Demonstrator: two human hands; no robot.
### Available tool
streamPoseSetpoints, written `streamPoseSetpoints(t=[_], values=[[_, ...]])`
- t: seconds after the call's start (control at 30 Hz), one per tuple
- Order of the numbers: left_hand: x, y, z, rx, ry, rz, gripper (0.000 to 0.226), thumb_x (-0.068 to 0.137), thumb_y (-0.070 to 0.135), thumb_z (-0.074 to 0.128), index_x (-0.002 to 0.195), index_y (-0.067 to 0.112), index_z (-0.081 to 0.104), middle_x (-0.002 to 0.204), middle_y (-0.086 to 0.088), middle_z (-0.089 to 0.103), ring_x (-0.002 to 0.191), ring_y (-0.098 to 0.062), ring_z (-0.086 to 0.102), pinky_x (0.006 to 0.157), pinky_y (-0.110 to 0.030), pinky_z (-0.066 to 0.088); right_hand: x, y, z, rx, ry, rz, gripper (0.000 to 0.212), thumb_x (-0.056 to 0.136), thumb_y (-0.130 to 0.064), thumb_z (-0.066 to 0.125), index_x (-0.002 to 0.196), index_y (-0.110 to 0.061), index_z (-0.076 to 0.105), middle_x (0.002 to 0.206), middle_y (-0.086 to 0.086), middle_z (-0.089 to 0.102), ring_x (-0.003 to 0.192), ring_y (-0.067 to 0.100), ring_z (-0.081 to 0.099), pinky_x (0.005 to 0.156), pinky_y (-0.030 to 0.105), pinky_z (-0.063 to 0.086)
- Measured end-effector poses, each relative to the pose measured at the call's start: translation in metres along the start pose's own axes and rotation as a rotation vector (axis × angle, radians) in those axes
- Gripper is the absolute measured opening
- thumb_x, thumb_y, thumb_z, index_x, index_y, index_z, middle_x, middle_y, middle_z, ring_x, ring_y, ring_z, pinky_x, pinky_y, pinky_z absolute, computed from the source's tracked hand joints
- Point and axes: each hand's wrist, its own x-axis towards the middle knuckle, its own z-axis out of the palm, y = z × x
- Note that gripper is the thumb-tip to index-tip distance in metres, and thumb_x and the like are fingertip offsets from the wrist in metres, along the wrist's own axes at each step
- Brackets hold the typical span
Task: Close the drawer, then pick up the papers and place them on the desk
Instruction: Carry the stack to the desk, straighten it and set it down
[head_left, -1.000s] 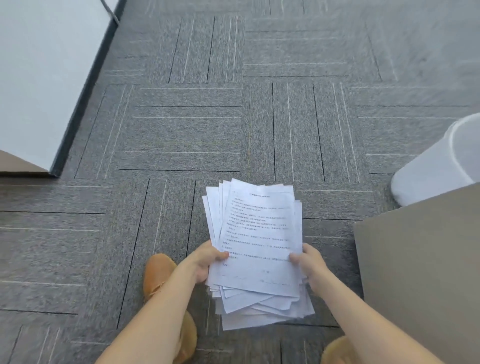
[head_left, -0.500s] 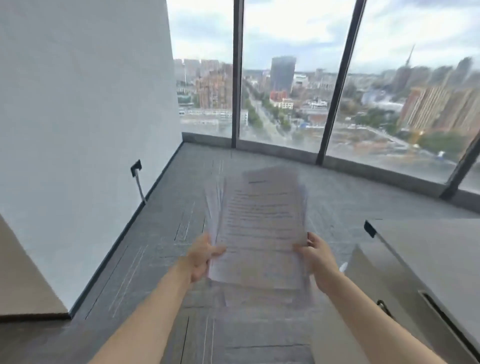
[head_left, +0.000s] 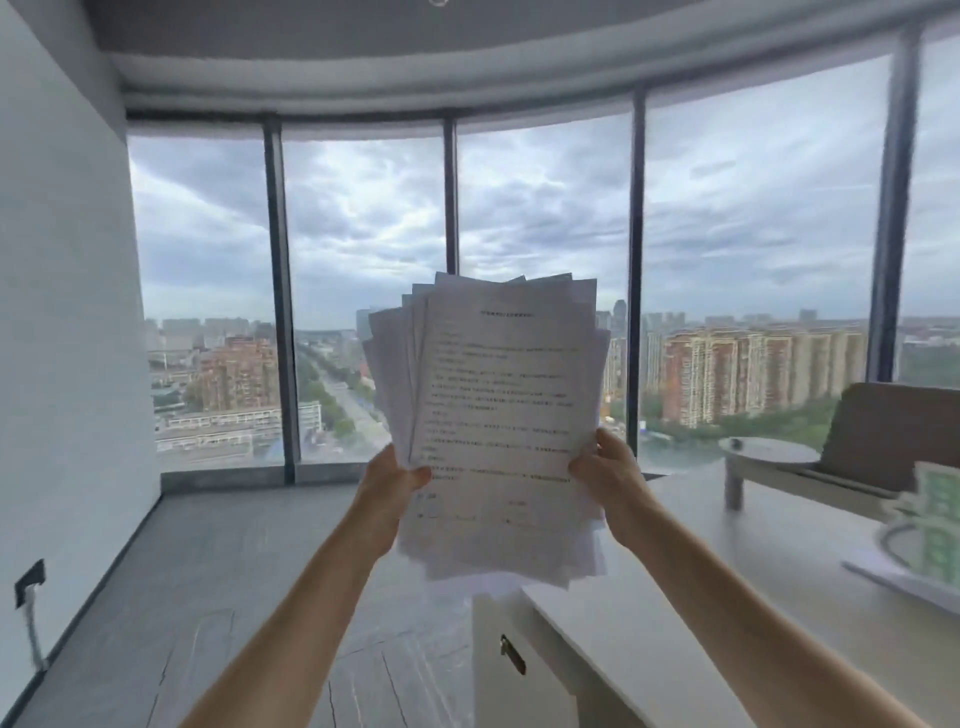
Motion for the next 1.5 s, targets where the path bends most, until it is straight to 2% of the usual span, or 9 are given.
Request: streamPoseSetpoints(t=[0.17,0.33,0.5,0.67,0.97,1.07,1.23,1.33,1.5], values=[[-0.022,0.020,0.079,-0.004,-0.156,0.057,0.050,0.082,-0.011,0.056,0.120,0.021,0.059,0.115,-0.004,0.069,0.107,-0.027,0.065,0.097,-0.048,0.051,-0.029,-0.018,-0.084,-0.128,0.179,-0.021,0.039,0.079,0.012,0.041,0.105,-0.011,0.060,0.099,0.010,0.069,0.089,0.031,0.067,0.062,0.033,0.056],[-0.033,0.028,0.156,-0.002,-0.338,0.082,0.062,0.082,-0.012,0.056,0.132,0.025,0.055,0.121,-0.001,0.068,0.112,-0.025,0.063,0.100,-0.050,0.050,-0.054,-0.024,-0.166,-0.201,0.358,-0.039,0.046,0.073,0.014,0.042,0.104,-0.013,0.064,0.097,0.008,0.072,0.090,0.030,0.069,0.079,0.046,0.061],[-0.043,0.023,0.233,-0.017,-0.407,0.044,0.054,0.078,-0.009,0.059,0.121,0.023,0.060,0.111,-0.005,0.071,0.102,-0.030,0.067,0.093,-0.049,0.053,-0.078,-0.021,-0.230,-0.219,0.512,-0.018,0.051,0.076,0.017,0.039,0.094,-0.024,0.065,0.092,0.003,0.071,0.083,0.021,0.067,0.060,0.028,0.054],[-0.058,0.008,0.301,-0.103,-0.501,0.014,0.051,0.078,-0.011,0.057,0.122,0.015,0.059,0.111,-0.009,0.070,0.099,-0.030,0.066,0.088,-0.046,0.054,-0.089,-0.002,-0.285,-0.278,0.644,0.075,0.047,0.076,0.012,0.036,0.093,-0.023,0.063,0.097,0.003,0.069,0.089,0.022,0.064,0.082,0.043,0.058],[-0.110,-0.023,0.377,-0.203,-0.667,-0.070,0.052,0.078,-0.015,0.055,0.122,0.012,0.058,0.109,-0.011,0.068,0.098,-0.030,0.062,0.080,-0.035,0.050,-0.146,0.031,-0.342,-0.330,0.855,0.183,0.036,0.081,0.009,0.041,0.100,-0.014,0.061,0.102,0.006,0.067,0.091,0.024,0.060,0.076,0.038,0.053],[-0.127,-0.029,0.389,-0.229,-0.735,-0.086,0.045,0.079,-0.013,0.056,0.112,0.016,0.060,0.100,-0.003,0.069,0.093,-0.026,0.062,0.069,-0.030,0.049,-0.168,0.040,-0.350,-0.316,0.884,0.193,0.029,0.085,0.006,0.043,0.102,-0.011,0.059,0.103,0.010,0.065,0.095,0.028,0.061,0.083,0.044,0.056],[-0.152,-0.040,0.404,-0.244,-0.818,-0.085,0.041,0.064,0.008,0.064,0.100,0.027,0.067,0.101,-0.002,0.074,0.099,-0.027,0.069,0.073,-0.033,0.053,-0.202,0.053,-0.360,-0.223,0.835,0.195,0.037,0.079,0.003,0.053,0.108,-0.020,0.053,0.106,0.007,0.066,0.097,0.026,0.066,0.079,0.047,0.061],[-0.161,-0.041,0.412,-0.269,-0.856,-0.070,0.042,0.076,0.000,0.064,0.103,0.032,0.064,0.100,-0.001,0.074,0.090,-0.023,0.070,0.069,-0.031,0.056,-0.213,0.056,-0.365,-0.184,0.816,0.184,0.046,0.081,0.003,0.054,0.115,-0.029,0.049,0.111,0.002,0.065,0.099,0.020,0.065,0.084,0.045,0.059],[-0.171,-0.039,0.419,-0.292,-0.838,0.002,0.046,0.082,-0.009,0.056,0.102,0.030,0.067,0.098,-0.003,0.074,0.090,-0.023,0.071,0.069,-0.034,0.058,-0.221,0.053,-0.372,-0.157,0.830,0.124,0.048,0.084,0.008,0.051,0.122,-0.021,0.048,0.106,-0.003,0.059,0.097,0.016,0.065,0.077,0.037,0.058]])
